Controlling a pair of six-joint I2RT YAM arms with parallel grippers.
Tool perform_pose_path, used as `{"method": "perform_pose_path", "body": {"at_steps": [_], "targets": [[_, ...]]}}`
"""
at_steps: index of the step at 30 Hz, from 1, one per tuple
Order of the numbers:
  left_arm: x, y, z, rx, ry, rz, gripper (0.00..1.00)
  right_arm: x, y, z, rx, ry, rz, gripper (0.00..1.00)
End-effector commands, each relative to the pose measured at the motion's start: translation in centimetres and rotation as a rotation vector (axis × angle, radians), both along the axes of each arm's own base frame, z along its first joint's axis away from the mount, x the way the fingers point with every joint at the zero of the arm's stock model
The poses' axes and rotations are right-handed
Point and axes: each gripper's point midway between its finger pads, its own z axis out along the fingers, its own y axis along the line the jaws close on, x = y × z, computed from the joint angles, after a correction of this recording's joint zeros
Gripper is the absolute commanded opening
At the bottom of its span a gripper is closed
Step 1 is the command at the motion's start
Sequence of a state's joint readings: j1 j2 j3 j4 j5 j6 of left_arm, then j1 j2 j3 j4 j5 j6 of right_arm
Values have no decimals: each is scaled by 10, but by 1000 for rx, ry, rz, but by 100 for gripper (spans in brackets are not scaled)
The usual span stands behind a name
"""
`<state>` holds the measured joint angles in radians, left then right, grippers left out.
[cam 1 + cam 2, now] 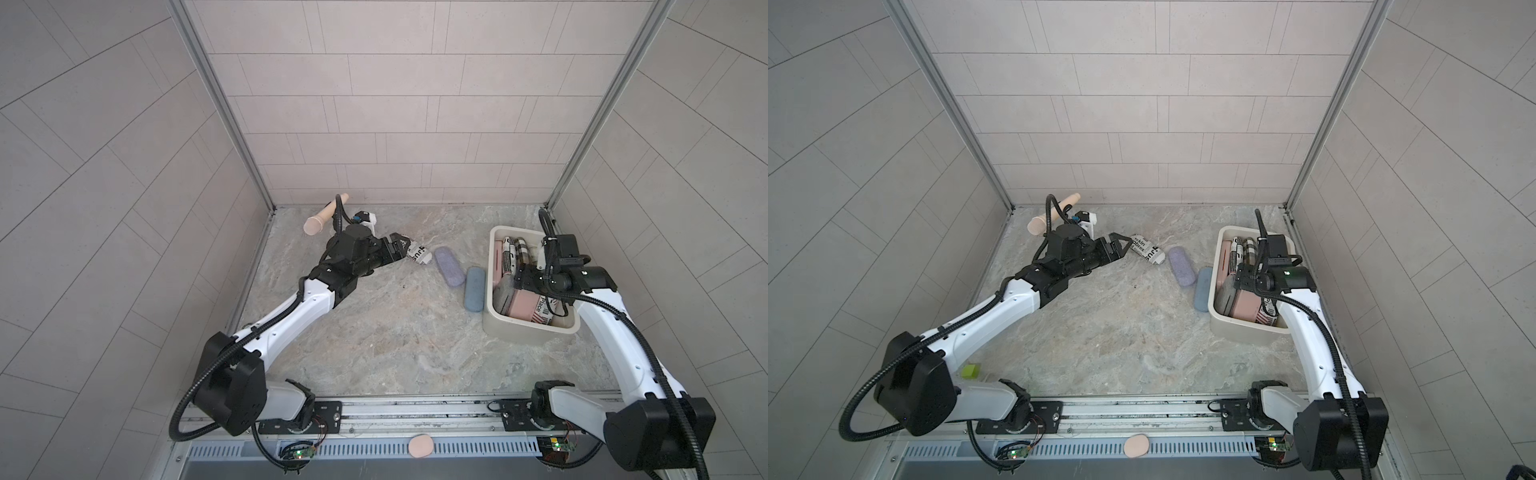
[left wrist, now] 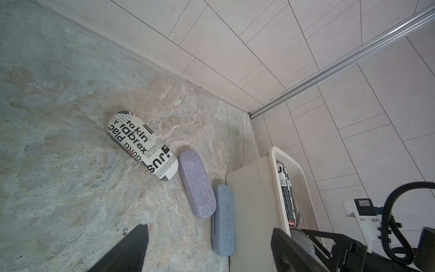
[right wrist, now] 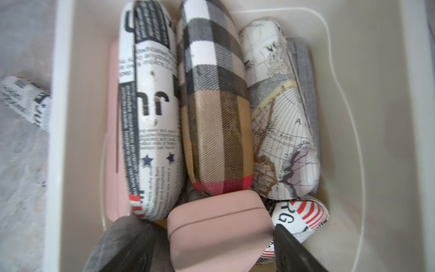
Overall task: Put the glasses cases into the storage boxes
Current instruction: Place the glasses case in the storage box, then adjust the storage box at the center of the board.
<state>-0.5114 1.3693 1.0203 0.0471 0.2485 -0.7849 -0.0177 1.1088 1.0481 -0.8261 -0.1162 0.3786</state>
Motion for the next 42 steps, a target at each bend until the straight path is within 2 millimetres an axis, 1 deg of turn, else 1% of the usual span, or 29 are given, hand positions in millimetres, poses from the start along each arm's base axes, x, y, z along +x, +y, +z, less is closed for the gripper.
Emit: {"method": "perform_pose_path", "body": {"at_steps": [1, 3, 4, 6, 8, 10, 13, 15, 17, 19, 21, 23, 24, 27, 29, 32, 34, 37, 39, 42], "targets": [[-1, -1, 7, 5, -17, -8, 89, -9, 27, 15, 109, -34, 83, 81], [-1, -2, 5, 6, -14, -9, 89, -14, 18, 28, 62, -54, 56, 81], [-1, -2, 5, 4, -12, -10, 89, -15, 17, 35, 49, -66, 53, 81], [-1, -2, 5, 4, -11, -11, 89, -16, 23, 50, 52, -103, 56, 81], [0, -2, 5, 6, -12, -8, 89, -13, 42, 60, 64, -147, 90, 78], [0, -2, 3, 9, -8, -7, 89, -11, 72, 65, 58, -178, 147, 75], [0, -1, 1, 19, -6, -3, 88, -10, 116, 61, 29, -184, 228, 73], [1, 3, 1, 35, -10, 10, 89, -11, 143, 53, 3, -164, 282, 70], [1, 7, 1, 51, -11, 27, 89, -14, 156, 41, -39, -131, 302, 69], [1, 13, 0, 67, -10, 52, 89, -18, 161, 23, -75, -77, 312, 68], [1, 17, 0, 81, -11, 70, 89, -25, 159, 0, -105, -7, 308, 66], [2, 20, 1, 87, -13, 84, 88, -33, 153, -17, -122, 37, 299, 66], [2, 20, 2, 90, -14, 86, 89, -37, 147, -24, -136, 52, 288, 66], [2, 21, 2, 91, -16, 87, 89, -48, 120, -36, -211, 82, 225, 65], [2, 20, 1, 89, -13, 88, 89, -53, 102, -40, -242, 96, 195, 66], [2, 19, 1, 83, -9, 82, 89, -59, 75, -44, -233, 123, 138, 65], [2, 19, 1, 82, -10, 82, 89, -60, 57, -43, -229, 118, 95, 65], [2, 19, 0, 86, -11, 85, 89, -57, 38, -38, -203, 109, 61, 65], [2, 19, 0, 88, -9, 84, 89, -53, 32, -37, -186, 107, 54, 65], [3, 20, 0, 91, -13, 87, 89, -47, 38, -39, -154, 112, 83, 65]]}}
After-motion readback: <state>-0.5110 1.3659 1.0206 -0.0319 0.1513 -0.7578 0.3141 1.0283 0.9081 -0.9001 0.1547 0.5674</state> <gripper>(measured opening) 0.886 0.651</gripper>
